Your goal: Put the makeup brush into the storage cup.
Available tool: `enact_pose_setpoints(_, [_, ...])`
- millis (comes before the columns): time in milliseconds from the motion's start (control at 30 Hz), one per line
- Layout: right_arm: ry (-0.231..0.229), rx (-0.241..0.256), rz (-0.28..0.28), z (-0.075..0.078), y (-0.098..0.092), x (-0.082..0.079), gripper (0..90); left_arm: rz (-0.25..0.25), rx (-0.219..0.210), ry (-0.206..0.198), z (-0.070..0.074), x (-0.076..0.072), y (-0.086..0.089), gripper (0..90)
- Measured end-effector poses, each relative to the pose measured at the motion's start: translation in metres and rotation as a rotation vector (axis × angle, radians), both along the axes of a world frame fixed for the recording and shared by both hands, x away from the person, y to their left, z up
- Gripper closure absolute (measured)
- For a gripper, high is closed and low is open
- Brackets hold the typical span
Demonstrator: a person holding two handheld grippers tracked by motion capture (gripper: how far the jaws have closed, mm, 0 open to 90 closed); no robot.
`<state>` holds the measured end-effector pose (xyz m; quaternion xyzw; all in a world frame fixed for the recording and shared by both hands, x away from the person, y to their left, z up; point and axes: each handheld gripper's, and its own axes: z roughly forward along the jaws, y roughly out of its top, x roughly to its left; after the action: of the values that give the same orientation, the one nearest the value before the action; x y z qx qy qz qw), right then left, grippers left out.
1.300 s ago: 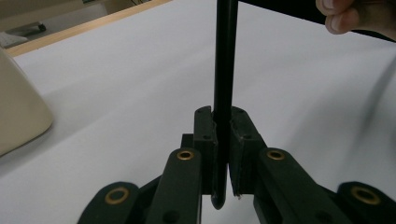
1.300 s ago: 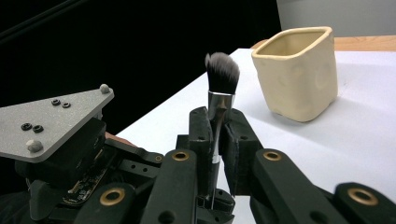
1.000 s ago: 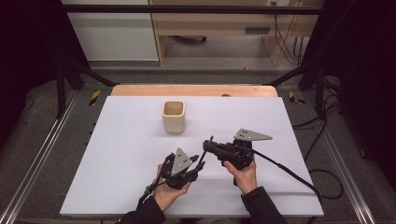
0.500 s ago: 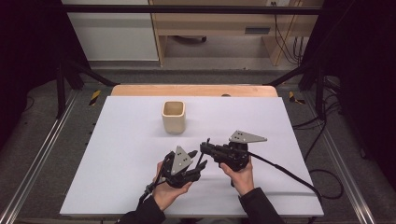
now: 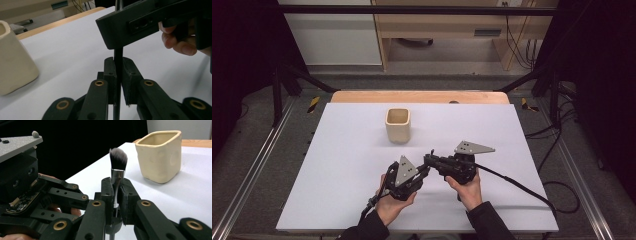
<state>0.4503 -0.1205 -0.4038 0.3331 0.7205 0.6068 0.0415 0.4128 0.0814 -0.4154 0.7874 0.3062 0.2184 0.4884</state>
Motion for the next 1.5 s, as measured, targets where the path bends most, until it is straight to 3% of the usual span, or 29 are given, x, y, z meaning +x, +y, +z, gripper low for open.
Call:
enact_pose_setpoints(233, [-0.007, -0.003, -0.001, 0.001, 0.000, -0.001, 82.2, 0.002, 0.002, -0.002, 0.000, 0.000, 0.000, 83.3])
enact_pose_setpoints(533, [-0.043, -0.023, -0.020, 0.007, -0.006, -0.002, 54.0, 0.031, -0.032, 0.018, 0.003, 0.007, 0.014, 83.3])
enact_pose_setpoints(600, [-0.045, -0.027, -0.023, 0.008, -0.007, -0.002, 52.0, 0.038, -0.035, 0.018, 0.004, 0.009, 0.018, 83.3])
enact_pose_setpoints(767, [-0.080, -0.065, -0.085, 0.011, -0.012, -0.002, 35.9, 0.058, -0.056, 0.025, 0.006, 0.014, 0.027, 83.3])
enact_pose_setpoints(967, [-0.074, -0.131, -0.140, 0.011, -0.023, 0.001, 19.3, 0.074, -0.080, 0.035, 0.009, 0.019, 0.038, 83.2])
enact_pose_setpoints(1233, [-0.054, -0.151, -0.168, 0.008, -0.040, -0.001, 7.2, 0.086, -0.104, 0.032, 0.019, 0.024, 0.055, 83.2])
enact_pose_setpoints(1500, [-0.067, -0.141, -0.206, 0.008, -0.044, -0.003, 6.9, 0.115, -0.132, 0.023, 0.028, 0.027, 0.069, 83.3])
